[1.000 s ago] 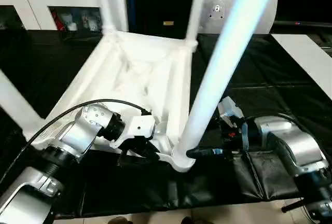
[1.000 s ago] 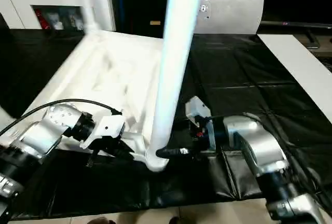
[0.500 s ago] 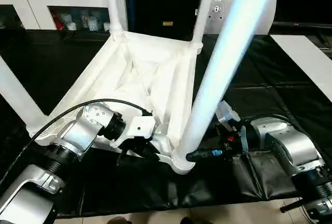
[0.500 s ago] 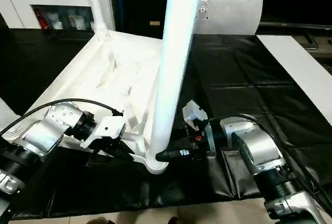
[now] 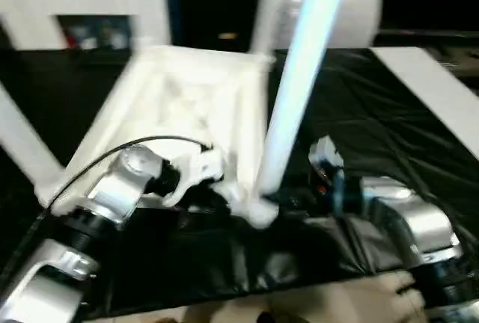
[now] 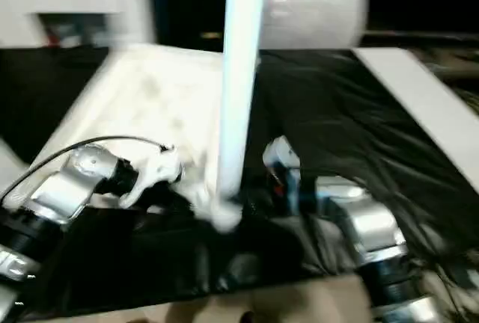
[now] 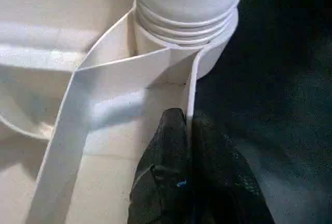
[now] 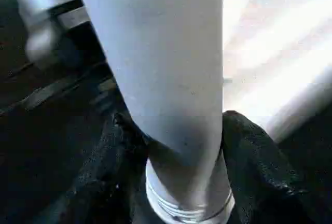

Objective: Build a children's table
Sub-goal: Rotate leg to tighten

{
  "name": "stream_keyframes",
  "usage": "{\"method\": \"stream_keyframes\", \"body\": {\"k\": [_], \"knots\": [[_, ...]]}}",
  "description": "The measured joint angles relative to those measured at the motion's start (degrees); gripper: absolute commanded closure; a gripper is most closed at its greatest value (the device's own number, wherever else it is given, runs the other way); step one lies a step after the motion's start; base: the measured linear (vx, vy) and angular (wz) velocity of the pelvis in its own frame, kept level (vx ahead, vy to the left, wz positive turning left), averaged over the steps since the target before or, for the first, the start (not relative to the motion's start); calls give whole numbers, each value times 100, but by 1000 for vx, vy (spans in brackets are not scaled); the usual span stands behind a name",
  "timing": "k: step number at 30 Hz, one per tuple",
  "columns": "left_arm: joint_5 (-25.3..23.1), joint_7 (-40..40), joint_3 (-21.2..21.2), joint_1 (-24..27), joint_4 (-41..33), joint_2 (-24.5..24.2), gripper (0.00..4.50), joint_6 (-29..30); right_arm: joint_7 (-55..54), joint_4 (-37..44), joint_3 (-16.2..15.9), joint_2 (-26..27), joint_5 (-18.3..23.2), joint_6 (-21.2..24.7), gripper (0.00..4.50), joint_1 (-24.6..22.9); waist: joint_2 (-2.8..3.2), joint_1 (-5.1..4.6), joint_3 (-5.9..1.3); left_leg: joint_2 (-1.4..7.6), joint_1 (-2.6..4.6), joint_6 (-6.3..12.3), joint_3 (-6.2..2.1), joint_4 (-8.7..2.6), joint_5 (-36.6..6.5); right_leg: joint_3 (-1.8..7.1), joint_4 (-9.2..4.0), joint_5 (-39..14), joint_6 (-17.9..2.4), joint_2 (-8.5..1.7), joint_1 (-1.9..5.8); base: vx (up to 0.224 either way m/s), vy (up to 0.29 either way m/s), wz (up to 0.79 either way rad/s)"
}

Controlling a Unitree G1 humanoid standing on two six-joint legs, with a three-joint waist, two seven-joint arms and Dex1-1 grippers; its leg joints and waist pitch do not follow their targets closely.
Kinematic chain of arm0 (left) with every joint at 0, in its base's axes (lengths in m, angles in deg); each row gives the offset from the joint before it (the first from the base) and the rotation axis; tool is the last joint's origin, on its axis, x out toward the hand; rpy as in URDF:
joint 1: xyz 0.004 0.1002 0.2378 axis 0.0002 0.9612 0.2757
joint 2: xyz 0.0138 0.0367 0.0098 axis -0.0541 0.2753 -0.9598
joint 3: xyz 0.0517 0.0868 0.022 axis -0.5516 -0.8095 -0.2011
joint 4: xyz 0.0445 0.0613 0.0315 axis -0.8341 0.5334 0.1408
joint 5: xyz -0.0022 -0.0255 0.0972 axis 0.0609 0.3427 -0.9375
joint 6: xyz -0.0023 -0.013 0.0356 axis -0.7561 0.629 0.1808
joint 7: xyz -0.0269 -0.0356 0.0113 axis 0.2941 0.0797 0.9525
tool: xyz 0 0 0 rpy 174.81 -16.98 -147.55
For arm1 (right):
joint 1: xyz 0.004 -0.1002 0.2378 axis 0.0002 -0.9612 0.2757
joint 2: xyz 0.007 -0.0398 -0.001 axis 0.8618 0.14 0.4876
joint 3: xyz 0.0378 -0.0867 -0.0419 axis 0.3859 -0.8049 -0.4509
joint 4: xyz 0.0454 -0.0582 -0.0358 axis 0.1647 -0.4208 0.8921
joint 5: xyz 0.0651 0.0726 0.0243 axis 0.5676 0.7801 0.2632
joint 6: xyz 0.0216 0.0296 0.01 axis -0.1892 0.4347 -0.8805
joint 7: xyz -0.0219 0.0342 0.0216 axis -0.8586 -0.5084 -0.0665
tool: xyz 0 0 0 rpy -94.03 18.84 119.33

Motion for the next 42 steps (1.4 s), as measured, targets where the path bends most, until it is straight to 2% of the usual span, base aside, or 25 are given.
{"method": "stream_keyframes", "body": {"k": [2, 3, 6, 8, 9, 10, 12, 13, 17, 24, 27, 29, 30, 32, 34, 36, 41, 42], "knots": [[-57, -413, 121, 5, -29, 234, 450, 290, -692, 35, 152, 356, -164, 86, 254, 3, 1, -83, 1, 2, -5, 0, -14, 0, 0, -24, -22, 0, 0, -2, 0, 0, 0, 0], [-145, -764, 203, 5, -28, 446, 450, 450, -1255, 32, 284, 702, -312, 115, 255, 23, 1, -124, 1, 2, -7, 0, -15, 3, 0, -28, -25, 0, 0, -3, -5, 0, 0, 0], [-225, -1482, 345, -8, -28, 857, 450, 748, -2456, 7, 394, 1288, -566, 71, 255, 90, 3, -188, 2, -1, -7, 1, -19, 3, 0, -31, -32, 0, 0, -5, -23, 0, 0, 0], [-228, -1739, 376, -12, -29, 1024, 450, 831, -2833, -35, 395, 1439, -689, -30, 255, 117, 3, -199, 2, -1, -15, 3, -20, 3, -2, -28, -33, 1, -1, -5, -26, 0, 0, 0], [-231, -1868, 397, -12, -29, 1115, 450, 859, -3035, -60, 403, 1540, -760, -144, 221, 117, 3, -201, 2, -3, -20, 8, -20, 2, -6, -25, -29, 2, -2, -5, -27, 0, 0, 0], [-233, -1912, 404, -14, -29, 1139, 450, 862, -3115, -66, 408, 1586, -797, -183, 221, 116, 3, -202, 2, -3, -25, 10, -20, 2, -8, -24, -27, 3, -4, -4, -31, 0, 0, 0], [-235, -1973, 408, -28, -53, 1177, 450, 869, -3210, -87, 408, 1640, -901, -315, 187, 116, 6, -188, 3, -5, -37, 19, -20, -11, -16, -20, -18, 13, -11, -5, -37, 0, 0, 0], [-241, -1974, 407, -28, -63, 1177, 450, 867, -3213, -87, 408, 1671, -916, -327, 185, 116, 6, -185, 3, -6, -41, 19, -20, -22, -17, -19, -16, 17, -15, -4, -38, 0, 0, 0], [-259, -1912, 396, -27, -88, 1128, 450, 777, -3157, -87, 445, 1697, -868, -383, 147, 113, 6, -150, 4, 3, -40, 17, -19, -64, -17, -19, -14, 13, -21, 12, -46, 0, 0, 0], [-97, -1380, 328, 49, -127, 714, 450, 339, -2031, 11, 443, 1146, -247, -320, 92, 18, 33, -29, 21, 6, -41, 19, -16, -60, -15, -16, -13, 31, -55, 16, -55, 0, 0, 0], [-45, -960, 246, 107, -127, 467, 450, 8, -1313, 134, 435, 656, -34, -257, 57, -8, 34, 67, 22, 4, -27, 18, -16, -52, -15, -9, -14, 32, -54, 15, -54, 0, 0, 0], [12, -714, 222, 161, -129, 342, 450, -163, -906, 175, 409, 435, 52, -267, 50, -3, 34, 114, 22, 4, -20, 17, -14, -52, -16, -4, -14, 31, -54, 14, -42, 0, 0, 0], [56, -484, 162, 183, -128, 215, 450, -340, -501, 174, 277, 139, 137, -280, 39, -2, 35, 161, 22, 2, -19, 17, -11, -52, -16, -2, -14, 31, -53, 11, -39, 0, 0, 0], [109, -204, 103, 200, -122, 45, 450, -514, -47, 171, 233, -145, 217, -283, 27, 0, 34, 230, 22, 2, -17, 16, -8, -49, -16, 3, -13, 31, -52, 11, -36, 0, 0, 0], [134, 115, 18, 199, -98, -120, 450, -767, 500, 164, 101, -504, 264, -314, 7, 5, 34, 272, 22, 2, -15, 16, -4, -48, -16, 13, -11, 13, -23, 11, -32, 0, 0, 0], [147, 493, -37, 193, -4, -297, 450, -1067, 1086, 120, -135, -839, 259, -412, 7, 50, 31, 285, 21, 1, -15, 16, 0, -44, -16, 22, -7, 12, -22, 11, -31, 0, 0, 0], [254, 1109, -149, 185, 56, -506, 450, -1394, 1898, -97, -448, -1098, 247, -584, 7, 150, 27, 321, 20, 1, -16, 16, 1, -40, -16, 25, -5, 12, -22, 11, -28, 0, 0, 0], [269, 1219, -198, 177, 57, -541, 450, -1453, 2057, -154, -498, -1112, 263, -578, 23, 197, 27, 335, 20, 1, -16, 17, 2, -39, -15, 27, -4, 15, -26, 11, -27, 0, 0, 0]]}}
